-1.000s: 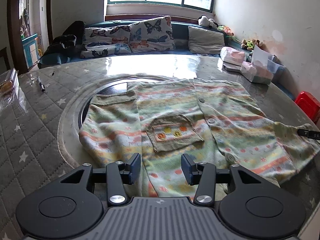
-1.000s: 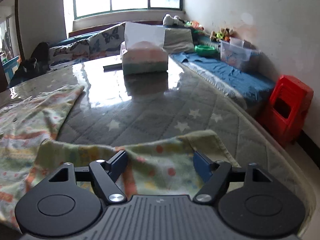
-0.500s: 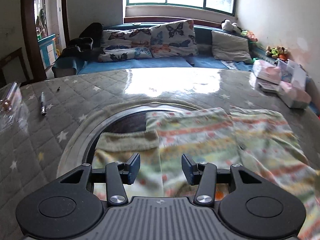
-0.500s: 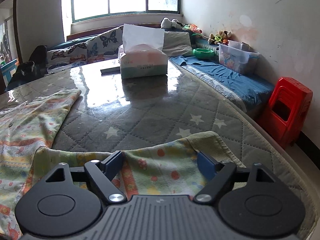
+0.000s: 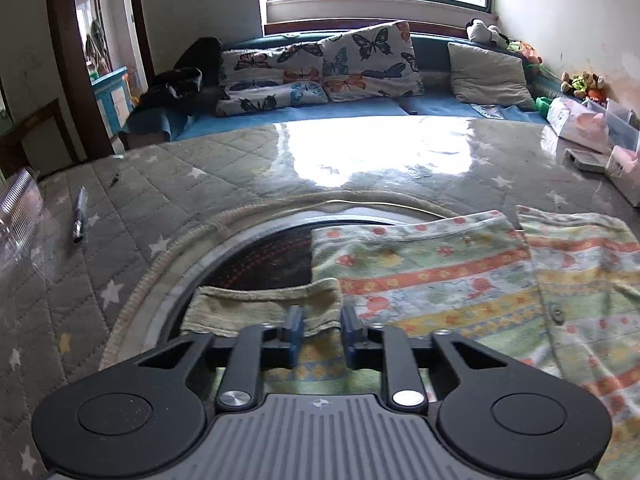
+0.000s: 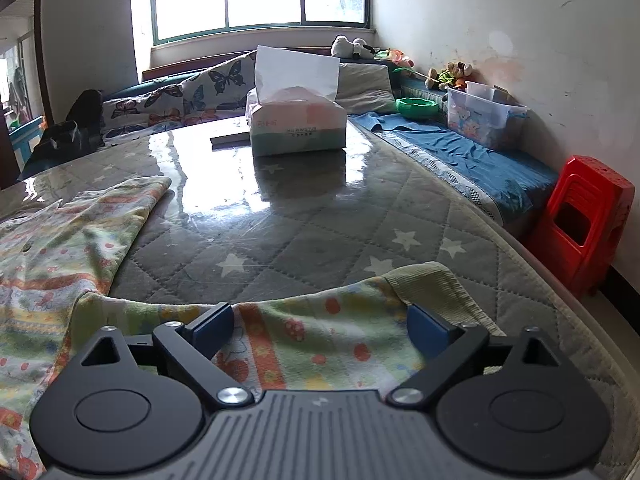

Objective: Fold clothes

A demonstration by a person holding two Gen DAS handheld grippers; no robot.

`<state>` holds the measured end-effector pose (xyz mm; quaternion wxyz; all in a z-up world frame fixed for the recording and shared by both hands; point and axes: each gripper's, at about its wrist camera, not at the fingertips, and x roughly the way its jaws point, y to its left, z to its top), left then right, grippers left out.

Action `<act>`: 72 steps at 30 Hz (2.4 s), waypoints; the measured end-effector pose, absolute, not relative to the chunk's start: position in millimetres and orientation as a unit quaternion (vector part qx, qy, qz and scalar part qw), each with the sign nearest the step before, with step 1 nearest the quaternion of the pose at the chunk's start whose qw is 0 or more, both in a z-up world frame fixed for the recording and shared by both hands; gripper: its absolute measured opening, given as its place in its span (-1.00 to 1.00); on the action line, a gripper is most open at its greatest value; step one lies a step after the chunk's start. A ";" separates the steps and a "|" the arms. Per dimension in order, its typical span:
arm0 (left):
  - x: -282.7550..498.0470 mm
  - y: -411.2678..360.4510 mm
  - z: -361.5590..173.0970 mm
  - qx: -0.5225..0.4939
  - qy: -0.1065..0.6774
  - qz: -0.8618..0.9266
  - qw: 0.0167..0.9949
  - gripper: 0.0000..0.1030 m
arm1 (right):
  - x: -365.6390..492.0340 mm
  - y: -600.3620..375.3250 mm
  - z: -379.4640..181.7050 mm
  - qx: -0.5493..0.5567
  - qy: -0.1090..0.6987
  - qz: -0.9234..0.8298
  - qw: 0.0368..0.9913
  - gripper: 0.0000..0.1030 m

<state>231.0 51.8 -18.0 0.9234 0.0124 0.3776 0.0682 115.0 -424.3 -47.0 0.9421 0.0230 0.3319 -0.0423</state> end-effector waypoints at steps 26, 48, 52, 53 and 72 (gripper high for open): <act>48.4 203.2 22.5 -0.084 0.306 0.232 0.919 -0.91 | 114.7 -422.0 -47.2 0.018 0.334 -0.041 0.941 0.91; 25.6 220.1 -5.4 -0.092 0.339 0.291 0.890 -0.64 | 131.8 -419.6 -46.9 0.003 0.347 -0.019 0.938 0.99; 22.6 216.3 8.0 -0.090 0.326 0.286 0.896 -0.44 | 128.1 -418.3 -39.8 -0.002 0.340 -0.016 0.940 0.98; 23.1 211.0 11.6 -0.090 0.324 0.276 0.900 -0.38 | 127.2 -417.3 -37.9 -0.004 0.338 -0.014 0.941 0.98; 64.6 27.1 -2.4 -0.003 0.362 -0.012 0.932 0.18 | 94.9 -410.6 -43.3 -0.016 0.350 0.004 0.937 0.98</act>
